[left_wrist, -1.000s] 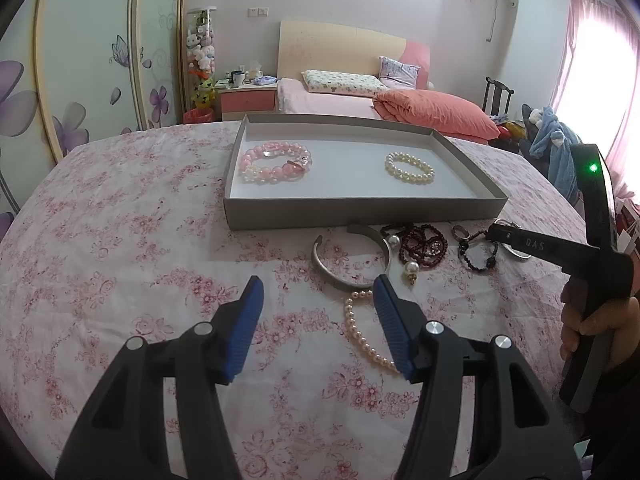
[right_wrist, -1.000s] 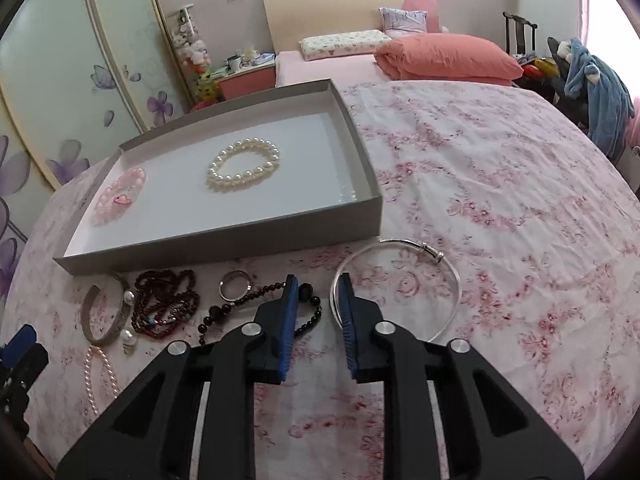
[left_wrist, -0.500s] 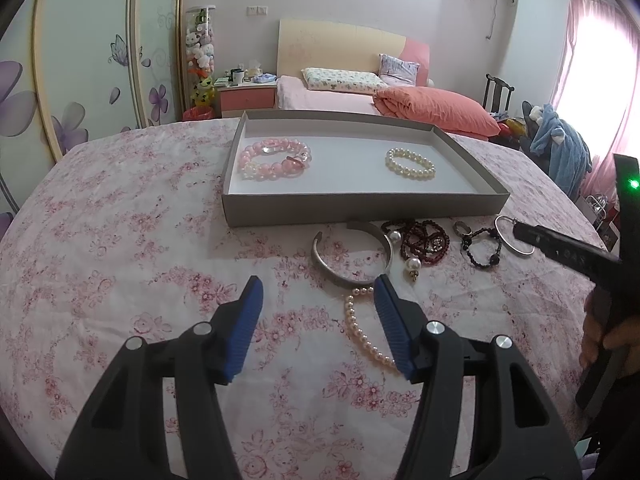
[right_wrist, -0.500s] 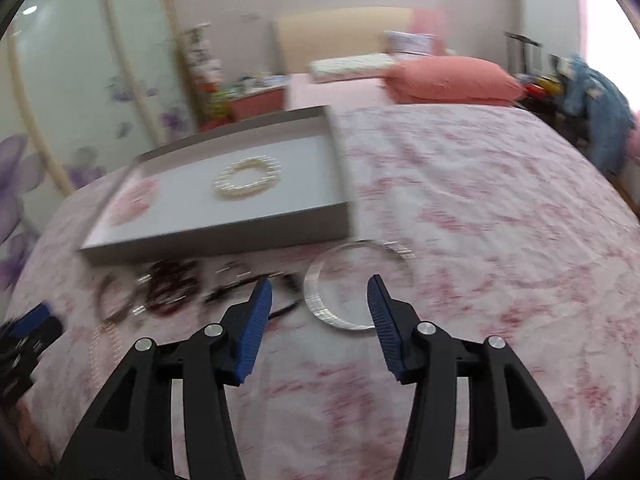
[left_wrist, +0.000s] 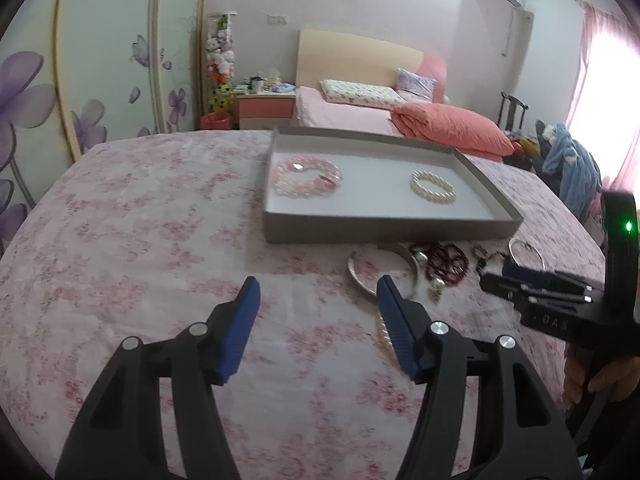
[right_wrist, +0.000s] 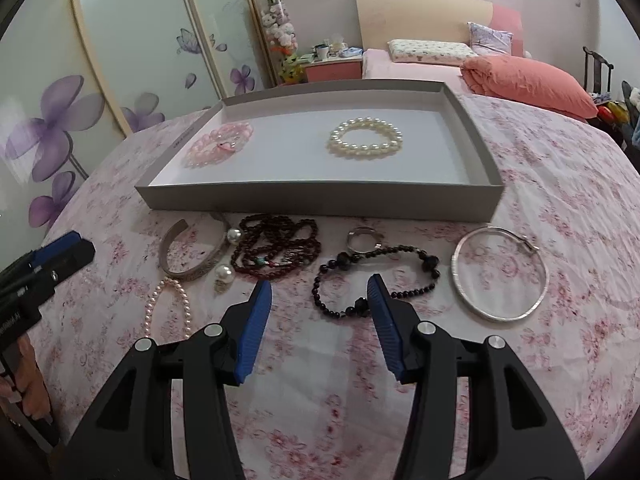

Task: Organize jewelry
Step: 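Reach the right tool toward the silver hoop bangle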

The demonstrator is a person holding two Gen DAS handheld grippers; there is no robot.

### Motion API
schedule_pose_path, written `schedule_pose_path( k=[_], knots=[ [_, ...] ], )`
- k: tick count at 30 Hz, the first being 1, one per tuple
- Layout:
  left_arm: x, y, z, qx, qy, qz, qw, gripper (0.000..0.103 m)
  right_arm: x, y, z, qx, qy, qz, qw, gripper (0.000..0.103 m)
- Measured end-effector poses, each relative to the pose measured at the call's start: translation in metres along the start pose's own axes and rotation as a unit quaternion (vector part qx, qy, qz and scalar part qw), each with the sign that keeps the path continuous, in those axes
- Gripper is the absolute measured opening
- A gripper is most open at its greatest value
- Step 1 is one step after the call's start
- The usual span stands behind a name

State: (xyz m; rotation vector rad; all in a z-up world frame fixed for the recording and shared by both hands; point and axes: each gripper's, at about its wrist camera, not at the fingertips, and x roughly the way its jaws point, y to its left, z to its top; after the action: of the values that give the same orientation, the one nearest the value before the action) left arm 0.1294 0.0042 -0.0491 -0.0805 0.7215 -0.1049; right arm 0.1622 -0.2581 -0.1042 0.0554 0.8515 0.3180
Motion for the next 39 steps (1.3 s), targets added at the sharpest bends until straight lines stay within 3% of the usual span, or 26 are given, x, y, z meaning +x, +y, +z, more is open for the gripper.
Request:
schedule_pose_path(
  k=[6, 9, 12, 15, 19, 27, 29, 30, 39],
  knots=[
    [-0.011, 0.031, 0.012, -0.041, -0.021, 0.027, 0.9986, 0.060, 0.008, 0.026, -0.005, -0.034, 0.021, 0.025, 0.999, 0.051],
    [-0.014, 0.039, 0.013, -0.051, -0.023, 0.033, 0.9979, 0.060, -0.011, 0.024, -0.004, -0.041, -0.019, -0.017, 0.999, 0.051],
    [-0.013, 0.040, 0.012, -0.050, -0.020, 0.032, 0.9980, 0.060, -0.028, -0.007, 0.003, 0.005, -0.043, -0.055, 0.998, 0.057],
    [-0.012, 0.037, 0.009, -0.044, -0.016, 0.026, 0.9986, 0.061, -0.031, -0.040, 0.001, 0.033, -0.034, -0.118, 0.992, 0.063],
    [-0.009, 0.030, 0.008, -0.035, -0.012, 0.016, 0.9992, 0.061, -0.031, -0.068, -0.008, 0.055, -0.003, -0.149, 0.987, 0.070],
    [-0.008, 0.010, 0.003, -0.014, 0.004, -0.007, 0.9999, 0.064, -0.010, -0.067, 0.001, 0.060, 0.020, -0.153, 0.986, 0.080],
    [-0.007, 0.003, 0.000, -0.006, 0.011, -0.014, 0.9998, 0.064, -0.006, -0.070, 0.006, 0.066, 0.019, -0.157, 0.985, 0.078],
    [-0.006, 0.000, -0.001, -0.001, 0.015, -0.018, 0.9997, 0.064, -0.006, -0.073, 0.006, 0.067, 0.017, -0.159, 0.985, 0.072],
    [0.016, -0.035, -0.016, 0.044, 0.068, -0.033, 0.9962, 0.063, -0.011, -0.066, -0.001, 0.056, 0.018, -0.150, 0.987, 0.072]
  ],
)
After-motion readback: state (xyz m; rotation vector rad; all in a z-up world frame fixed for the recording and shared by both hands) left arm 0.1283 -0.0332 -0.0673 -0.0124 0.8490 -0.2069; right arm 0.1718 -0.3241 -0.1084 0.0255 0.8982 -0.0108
